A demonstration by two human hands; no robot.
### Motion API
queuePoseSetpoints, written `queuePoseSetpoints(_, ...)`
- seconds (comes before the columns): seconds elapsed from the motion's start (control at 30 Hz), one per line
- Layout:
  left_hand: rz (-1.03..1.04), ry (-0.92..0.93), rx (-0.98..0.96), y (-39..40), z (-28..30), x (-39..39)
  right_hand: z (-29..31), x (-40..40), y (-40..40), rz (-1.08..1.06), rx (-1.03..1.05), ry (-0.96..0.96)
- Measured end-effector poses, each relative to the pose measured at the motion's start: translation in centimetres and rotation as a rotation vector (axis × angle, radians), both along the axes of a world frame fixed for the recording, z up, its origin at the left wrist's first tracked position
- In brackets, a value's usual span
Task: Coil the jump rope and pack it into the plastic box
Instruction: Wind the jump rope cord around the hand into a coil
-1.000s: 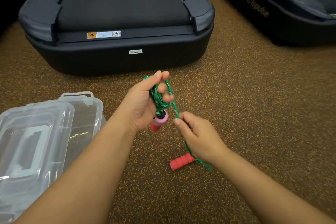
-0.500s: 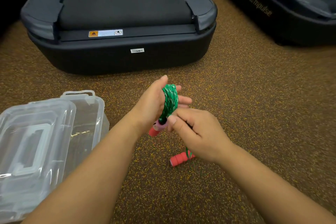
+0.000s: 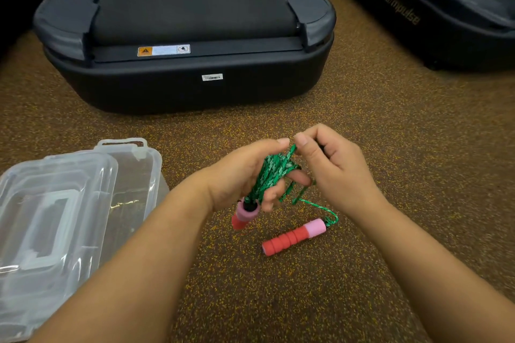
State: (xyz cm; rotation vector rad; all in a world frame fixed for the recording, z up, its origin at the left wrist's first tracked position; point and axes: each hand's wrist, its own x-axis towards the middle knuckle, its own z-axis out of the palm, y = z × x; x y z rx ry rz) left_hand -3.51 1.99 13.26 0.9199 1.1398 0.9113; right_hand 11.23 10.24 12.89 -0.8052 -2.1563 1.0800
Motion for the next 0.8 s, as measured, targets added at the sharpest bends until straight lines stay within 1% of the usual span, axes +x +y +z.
queuePoseSetpoints(0.1,-0.032,-0.014,0.012,-0.1,0.1,0.0,-0.3,-0.2,0.3,-0.042,0.007,0.003)
queuePoseSetpoints(0.2,-0.012,-0.089,0.046,-0.1,0.2,0.0,-0.8,-0.2,0.7,-0.078,-0.054,0.041)
queuePoseSetpoints(0.3,0.047,-0.184,0.086,-0.2,0.2,0.0,-2.2,-0.1,0.9,-0.069,-0.130,0.079)
queuePoseSetpoints(0.43,0.231,-0.303,0.127,-0.1,0.3,0.0,-4.6,0.0,0.4,-0.029,-0.200,0.046)
queuePoseSetpoints(0.57,0.470,-0.450,0.146,0.4,0.5,-0.2,-6.4,0.7,-0.7,0.014,-0.192,-0.069)
queuePoseSetpoints(0.67,0.615,-0.420,0.165,0.5,0.4,-0.6,-7.1,1.2,-1.4,0.048,-0.217,-0.131)
queuePoseSetpoints(0.8,0.605,-0.386,0.105,0.6,0.8,-0.6,-6.8,1.2,-2.0,0.074,-0.153,-0.192)
